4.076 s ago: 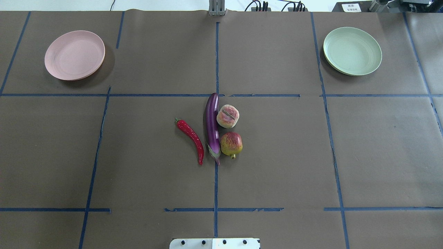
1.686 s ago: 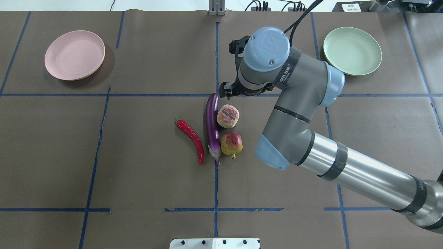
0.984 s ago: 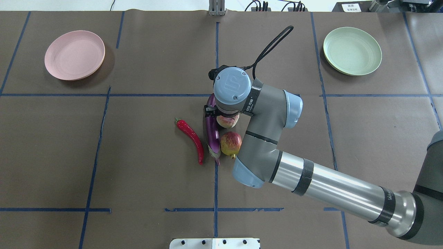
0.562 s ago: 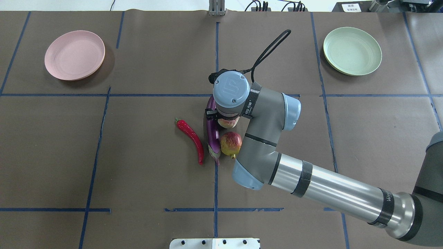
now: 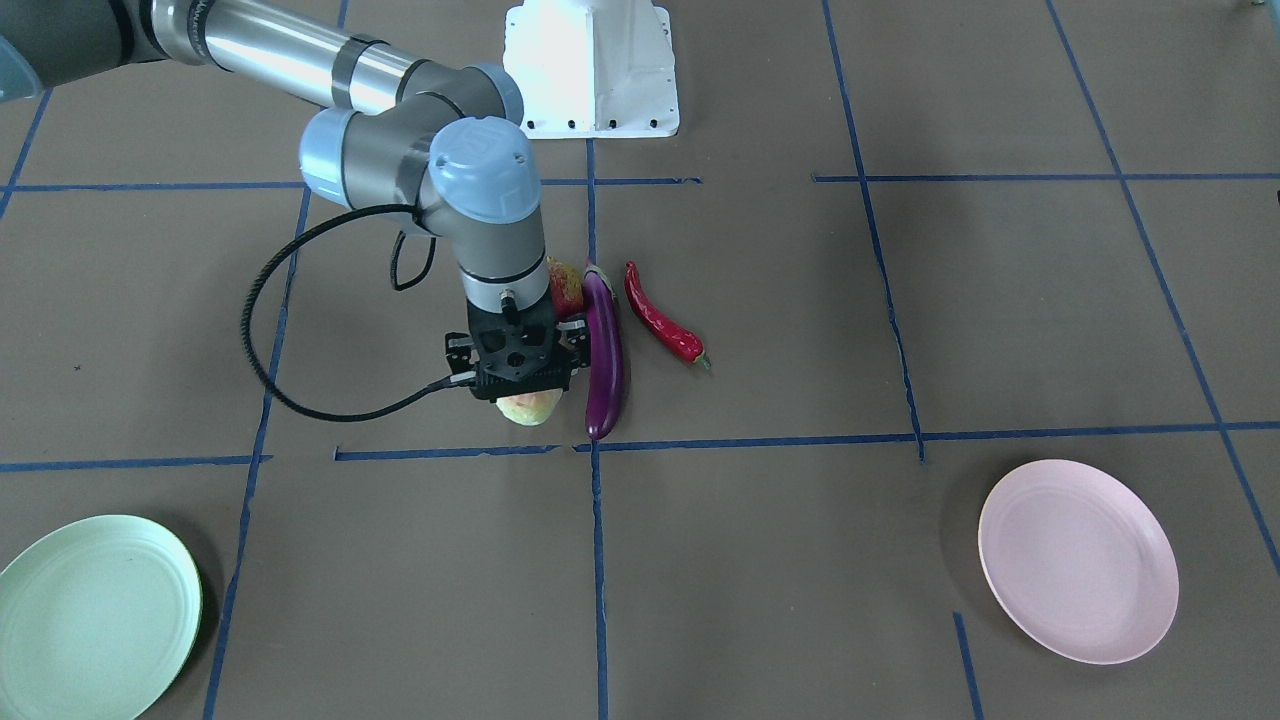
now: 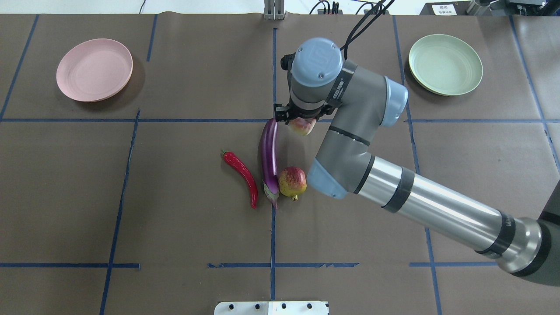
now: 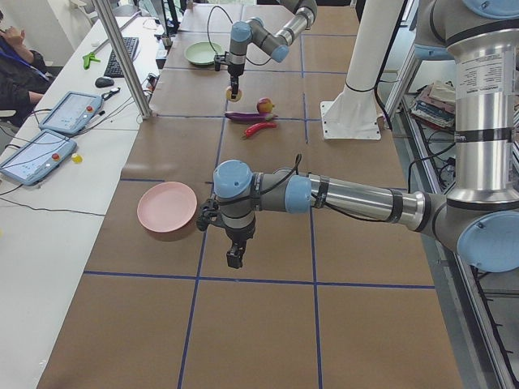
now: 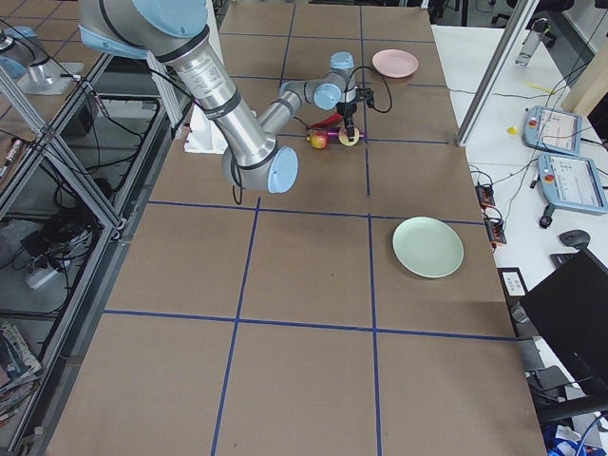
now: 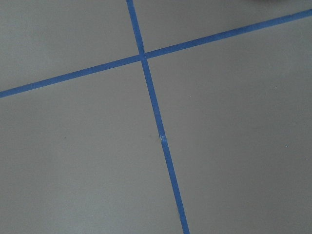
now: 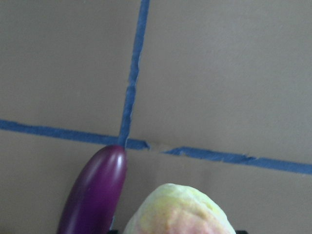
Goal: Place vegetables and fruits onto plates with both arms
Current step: 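Close the right gripper on the peach and lift it, then carry the peach to the pale green plate and release it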
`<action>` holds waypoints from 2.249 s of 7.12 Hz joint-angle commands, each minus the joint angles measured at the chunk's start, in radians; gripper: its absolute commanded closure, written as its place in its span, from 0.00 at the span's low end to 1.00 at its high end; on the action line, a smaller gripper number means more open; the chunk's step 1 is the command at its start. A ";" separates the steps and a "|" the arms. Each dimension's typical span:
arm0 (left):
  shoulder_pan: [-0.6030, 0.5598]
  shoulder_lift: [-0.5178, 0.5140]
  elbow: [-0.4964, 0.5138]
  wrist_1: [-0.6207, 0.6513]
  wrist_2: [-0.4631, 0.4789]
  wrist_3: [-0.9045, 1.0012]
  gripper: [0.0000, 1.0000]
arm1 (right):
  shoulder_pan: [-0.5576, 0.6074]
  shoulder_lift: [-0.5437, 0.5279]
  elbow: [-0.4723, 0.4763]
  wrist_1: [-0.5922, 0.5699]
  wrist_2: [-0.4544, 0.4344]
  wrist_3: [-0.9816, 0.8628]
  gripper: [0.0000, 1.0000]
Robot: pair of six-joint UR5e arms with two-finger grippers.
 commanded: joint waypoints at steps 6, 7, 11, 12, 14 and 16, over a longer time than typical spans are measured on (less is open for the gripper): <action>0.006 0.000 -0.002 -0.002 -0.003 0.006 0.00 | 0.464 -0.170 -0.427 0.339 0.283 -0.697 0.93; 0.006 0.000 -0.002 -0.002 -0.003 0.006 0.00 | 0.466 -0.195 -0.460 0.378 0.282 -0.698 0.90; 0.006 0.000 -0.003 -0.002 -0.003 0.006 0.00 | 0.464 -0.222 -0.457 0.393 0.280 -0.682 0.01; 0.006 -0.002 -0.003 -0.002 -0.003 0.006 0.00 | 0.464 -0.215 -0.450 0.393 0.280 -0.659 0.01; 0.006 -0.008 -0.003 -0.014 -0.003 0.005 0.00 | 0.464 -0.216 -0.306 0.337 0.303 -0.541 0.00; 0.013 -0.095 -0.003 -0.035 -0.003 0.000 0.00 | 0.437 -0.224 -0.093 0.143 0.317 -0.470 0.00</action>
